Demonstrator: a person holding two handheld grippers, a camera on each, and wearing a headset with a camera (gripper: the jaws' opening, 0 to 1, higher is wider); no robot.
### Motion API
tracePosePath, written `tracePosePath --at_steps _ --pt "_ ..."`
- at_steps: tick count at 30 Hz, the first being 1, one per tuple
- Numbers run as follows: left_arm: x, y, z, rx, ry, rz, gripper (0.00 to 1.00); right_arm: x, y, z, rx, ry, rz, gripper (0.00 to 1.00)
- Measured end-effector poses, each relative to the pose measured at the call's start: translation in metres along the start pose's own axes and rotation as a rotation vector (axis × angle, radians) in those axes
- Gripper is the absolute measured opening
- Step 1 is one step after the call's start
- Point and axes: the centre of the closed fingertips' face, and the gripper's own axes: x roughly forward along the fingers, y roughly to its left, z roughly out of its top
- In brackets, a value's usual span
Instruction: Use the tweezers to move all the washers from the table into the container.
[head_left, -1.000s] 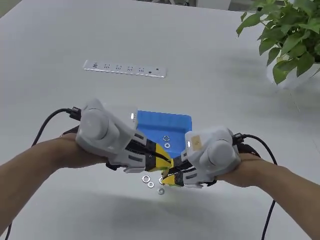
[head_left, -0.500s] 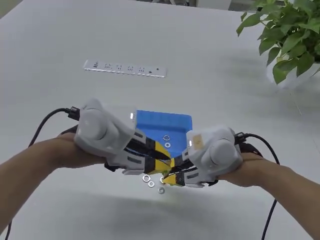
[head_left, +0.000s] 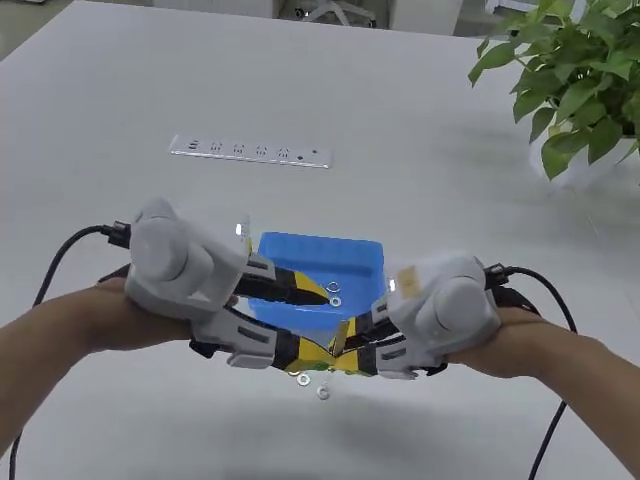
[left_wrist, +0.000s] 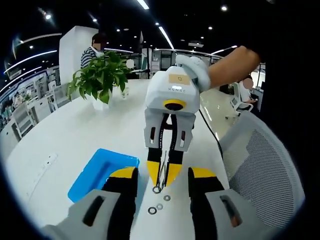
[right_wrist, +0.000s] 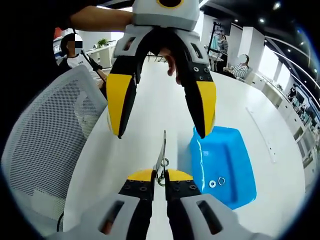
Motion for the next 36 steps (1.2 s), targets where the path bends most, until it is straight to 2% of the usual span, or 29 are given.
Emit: tracePosePath --at_steps 3,9,14,18,28,36 --pt "-0.004 0.001 0.0 -0.021 -0.012 0.016 0.54 -0.005 -0.001 0.003 -0.005 0.0 -0.001 0.09" --pt "-0.013 0.004 -0.008 -0.048 -0.016 0.036 0.61 -0.017 -0.006 0.014 -0.022 -0.003 -0.01 0.09" --pt "-0.021 0.002 -0.009 -0.068 -0.027 0.058 0.68 -0.025 -0.012 0.021 -0.033 -0.004 -0.015 0.09" --pt "-0.028 0.003 -0.013 -0.075 -0.017 0.083 0.74 -0.03 -0.018 0.026 -0.035 -0.009 -0.013 0.09" --pt "-0.043 0.008 -0.018 -0.112 -0.041 0.142 0.83 -0.041 -0.041 0.037 -0.046 -0.024 -0.028 0.09" --pt "-0.054 0.013 -0.024 -0.126 -0.056 0.182 0.89 -0.04 -0.06 0.04 -0.072 -0.025 -0.046 0.09"
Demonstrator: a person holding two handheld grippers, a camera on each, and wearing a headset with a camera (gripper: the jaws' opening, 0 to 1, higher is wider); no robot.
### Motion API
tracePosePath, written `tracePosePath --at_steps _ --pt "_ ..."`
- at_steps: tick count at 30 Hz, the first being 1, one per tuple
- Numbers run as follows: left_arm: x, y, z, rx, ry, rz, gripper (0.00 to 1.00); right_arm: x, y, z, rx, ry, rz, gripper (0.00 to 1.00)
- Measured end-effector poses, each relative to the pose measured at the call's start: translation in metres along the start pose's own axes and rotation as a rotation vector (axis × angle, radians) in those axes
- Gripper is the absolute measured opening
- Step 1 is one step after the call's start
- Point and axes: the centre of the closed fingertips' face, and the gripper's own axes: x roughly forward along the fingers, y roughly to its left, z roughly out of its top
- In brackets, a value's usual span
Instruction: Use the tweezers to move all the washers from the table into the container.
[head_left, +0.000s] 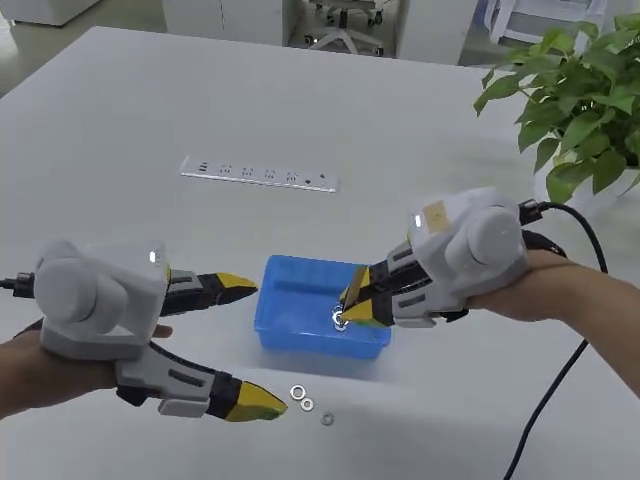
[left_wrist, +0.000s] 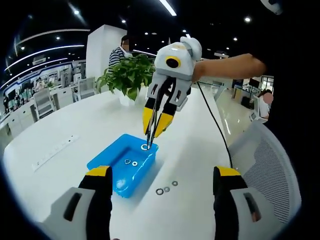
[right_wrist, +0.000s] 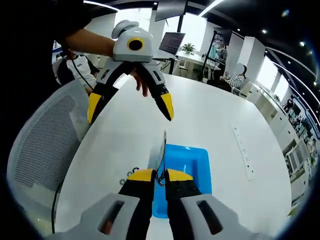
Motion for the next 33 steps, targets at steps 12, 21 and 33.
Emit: tracePosePath --at_steps 12,21,33 --pt "-0.009 0.007 -0.003 -0.026 -0.02 0.05 0.99 0.017 -0.023 -0.01 -0.027 0.009 -0.004 0.09" --pt "-0.011 0.011 -0.003 -0.038 -0.026 0.061 0.99 0.03 -0.031 -0.02 -0.037 0.023 0.005 0.09" --pt "-0.014 0.016 -0.004 -0.046 -0.022 0.075 0.99 0.048 -0.041 -0.034 -0.02 0.027 0.022 0.09"
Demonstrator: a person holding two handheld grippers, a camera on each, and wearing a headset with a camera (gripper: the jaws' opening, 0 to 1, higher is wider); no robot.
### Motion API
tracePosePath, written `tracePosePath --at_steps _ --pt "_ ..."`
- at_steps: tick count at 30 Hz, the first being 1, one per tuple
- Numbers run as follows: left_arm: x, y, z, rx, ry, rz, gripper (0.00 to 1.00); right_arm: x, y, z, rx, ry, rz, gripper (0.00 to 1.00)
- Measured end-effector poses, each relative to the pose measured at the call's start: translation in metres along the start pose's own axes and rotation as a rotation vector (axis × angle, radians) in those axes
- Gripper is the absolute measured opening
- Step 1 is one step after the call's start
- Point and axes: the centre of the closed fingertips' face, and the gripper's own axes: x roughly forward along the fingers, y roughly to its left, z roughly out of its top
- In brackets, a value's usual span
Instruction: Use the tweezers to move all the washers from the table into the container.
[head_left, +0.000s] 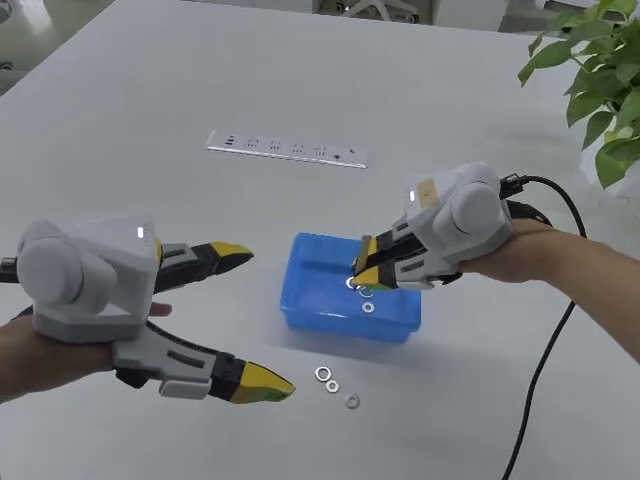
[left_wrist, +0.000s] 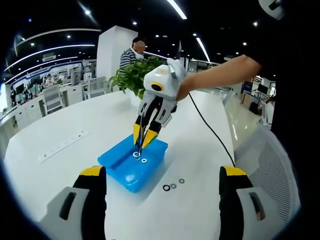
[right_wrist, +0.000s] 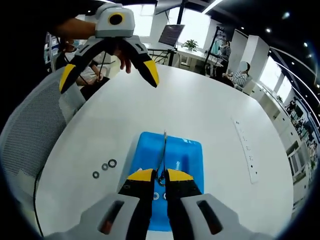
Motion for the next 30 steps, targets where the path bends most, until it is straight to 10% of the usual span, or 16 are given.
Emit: tracePosePath --at_steps 13,30 --pt "0.002 0.008 0.002 -0.002 0.0 0.01 0.99 0.016 0.002 -0.015 0.024 0.009 0.023 0.09" --pt "0.031 0.024 0.023 0.036 -0.035 0.0 0.7 0.025 0.005 -0.028 0.05 0.011 0.039 0.09"
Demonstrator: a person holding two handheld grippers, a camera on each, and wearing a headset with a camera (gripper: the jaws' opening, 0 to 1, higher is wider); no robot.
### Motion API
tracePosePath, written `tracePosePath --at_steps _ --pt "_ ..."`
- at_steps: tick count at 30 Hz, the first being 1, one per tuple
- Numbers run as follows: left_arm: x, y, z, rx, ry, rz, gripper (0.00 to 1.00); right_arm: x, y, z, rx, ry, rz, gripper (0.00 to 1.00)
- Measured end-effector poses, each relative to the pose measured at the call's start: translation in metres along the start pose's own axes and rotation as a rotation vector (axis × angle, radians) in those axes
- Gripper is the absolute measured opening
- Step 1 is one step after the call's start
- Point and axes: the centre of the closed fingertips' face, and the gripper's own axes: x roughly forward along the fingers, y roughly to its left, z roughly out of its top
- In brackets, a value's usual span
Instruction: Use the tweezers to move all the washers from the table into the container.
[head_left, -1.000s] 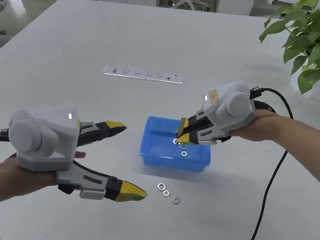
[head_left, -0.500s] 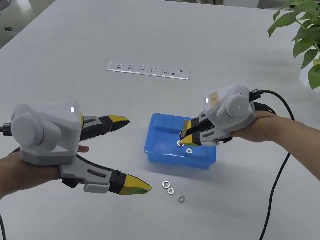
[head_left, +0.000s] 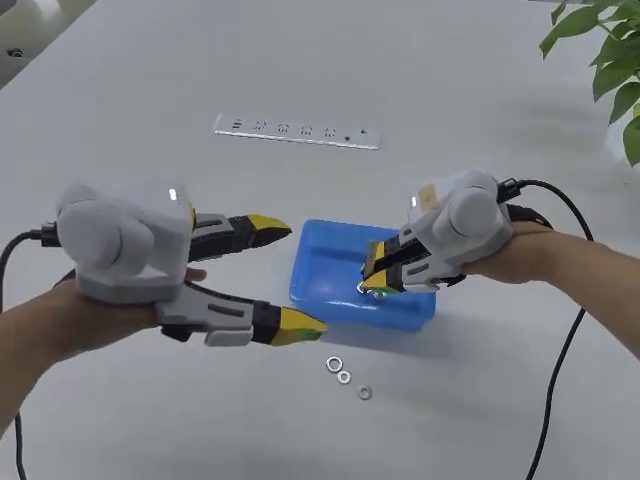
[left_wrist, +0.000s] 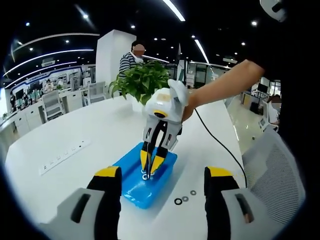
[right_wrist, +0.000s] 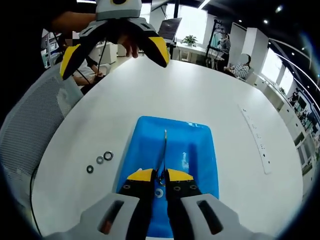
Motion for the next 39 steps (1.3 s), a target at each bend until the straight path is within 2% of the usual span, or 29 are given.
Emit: tracePosePath --at_steps 7,15,20,26,39 --pt "0.019 0.004 0.009 0.032 0.0 -0.044 0.49 0.002 0.001 0.001 0.014 -0.011 -0.001 0.09" --pt "0.037 0.009 0.012 0.068 0.017 -0.073 0.29 0.003 0.002 0.001 0.012 -0.012 -0.001 0.09" --pt "0.048 0.012 0.009 0.094 0.036 -0.087 0.24 0.003 0.002 0.001 0.008 -0.011 -0.002 0.09" --pt "0.058 0.015 0.005 0.099 0.045 -0.093 0.18 0.003 0.003 0.002 0.004 -0.01 -0.001 0.09" --pt "0.07 0.02 0.0 0.126 0.071 -0.105 0.11 0.003 0.003 0.002 -0.004 -0.011 -0.001 0.09"
